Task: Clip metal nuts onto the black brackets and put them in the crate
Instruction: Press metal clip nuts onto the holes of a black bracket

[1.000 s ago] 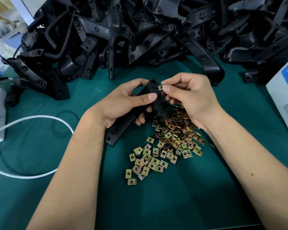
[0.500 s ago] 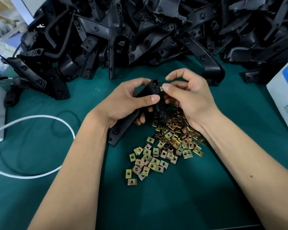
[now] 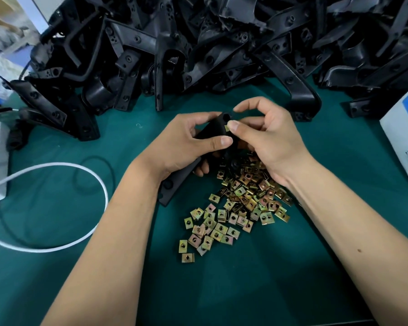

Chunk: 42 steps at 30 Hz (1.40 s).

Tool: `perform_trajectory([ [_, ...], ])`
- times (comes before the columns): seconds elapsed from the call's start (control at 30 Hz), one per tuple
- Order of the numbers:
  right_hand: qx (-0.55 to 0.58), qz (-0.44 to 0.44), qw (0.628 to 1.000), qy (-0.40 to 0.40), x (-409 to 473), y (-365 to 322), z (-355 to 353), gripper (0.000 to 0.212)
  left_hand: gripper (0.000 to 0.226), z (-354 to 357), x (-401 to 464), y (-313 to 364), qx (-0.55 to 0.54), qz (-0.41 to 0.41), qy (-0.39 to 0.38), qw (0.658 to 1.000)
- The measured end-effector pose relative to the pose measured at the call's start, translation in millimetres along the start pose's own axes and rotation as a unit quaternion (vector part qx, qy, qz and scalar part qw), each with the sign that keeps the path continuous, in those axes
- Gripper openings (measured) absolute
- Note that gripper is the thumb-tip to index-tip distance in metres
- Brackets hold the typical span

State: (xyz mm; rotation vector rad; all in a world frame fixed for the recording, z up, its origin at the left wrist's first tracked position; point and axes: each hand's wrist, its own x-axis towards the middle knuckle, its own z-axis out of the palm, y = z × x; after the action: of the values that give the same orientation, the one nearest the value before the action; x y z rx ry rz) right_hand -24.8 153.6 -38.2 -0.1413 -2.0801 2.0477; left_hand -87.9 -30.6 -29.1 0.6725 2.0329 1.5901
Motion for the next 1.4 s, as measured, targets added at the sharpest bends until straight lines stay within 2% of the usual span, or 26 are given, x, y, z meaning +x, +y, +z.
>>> perform_trajectory([
  [0.13, -0.065, -0.007, 0.998, 0.025, -1, 2, 1, 0.006, 0.051, 0, 0, 0, 0.001, 0.005, 0.01, 1.0],
  [0.3, -0.196, -0.093, 0.976, 0.036, -1, -1, 6, 0.017, 0.042, -2, 0, 0, 0.028, 0.007, 0.031, 0.999],
  [0.43, -0.247, -0.118, 0.961, -0.035, -4, -5, 15, 0.021, 0.037, -16, 0, -1, -0.009, -0.007, 0.121, 0.993],
  [0.53, -0.339, -0.17, 0.924, -0.052, -4, -11, 10, 0.011, 0.026, -30, -1, -4, -0.06, -0.035, 0.187, 0.98],
  [0.63, -0.452, -0.137, 0.87, -0.142, -5, -16, -2, 0.015, 0.031, -41, -4, -7, -0.113, -0.046, 0.182, 0.976],
  [0.7, -0.477, -0.11, 0.856, -0.17, -7, -17, -3, 0.023, 0.041, -44, -5, -7, -0.125, -0.04, 0.168, 0.977],
  [0.8, -0.468, -0.114, 0.86, -0.17, -8, -17, 1, 0.023, 0.053, -41, -5, -8, -0.13, -0.037, 0.158, 0.978],
  [1.03, -0.473, -0.119, 0.853, -0.185, -12, -16, 8, 0.014, 0.052, -38, -4, -8, -0.116, -0.048, 0.154, 0.98],
  [1.2, -0.405, -0.133, 0.894, -0.137, -12, -14, 6, 0.013, 0.049, -39, -5, -7, -0.142, -0.049, 0.145, 0.978],
  [1.4, -0.361, -0.15, 0.913, -0.119, -11, -12, 9, 0.011, 0.045, -38, -5, -6, -0.141, -0.052, 0.141, 0.979],
])
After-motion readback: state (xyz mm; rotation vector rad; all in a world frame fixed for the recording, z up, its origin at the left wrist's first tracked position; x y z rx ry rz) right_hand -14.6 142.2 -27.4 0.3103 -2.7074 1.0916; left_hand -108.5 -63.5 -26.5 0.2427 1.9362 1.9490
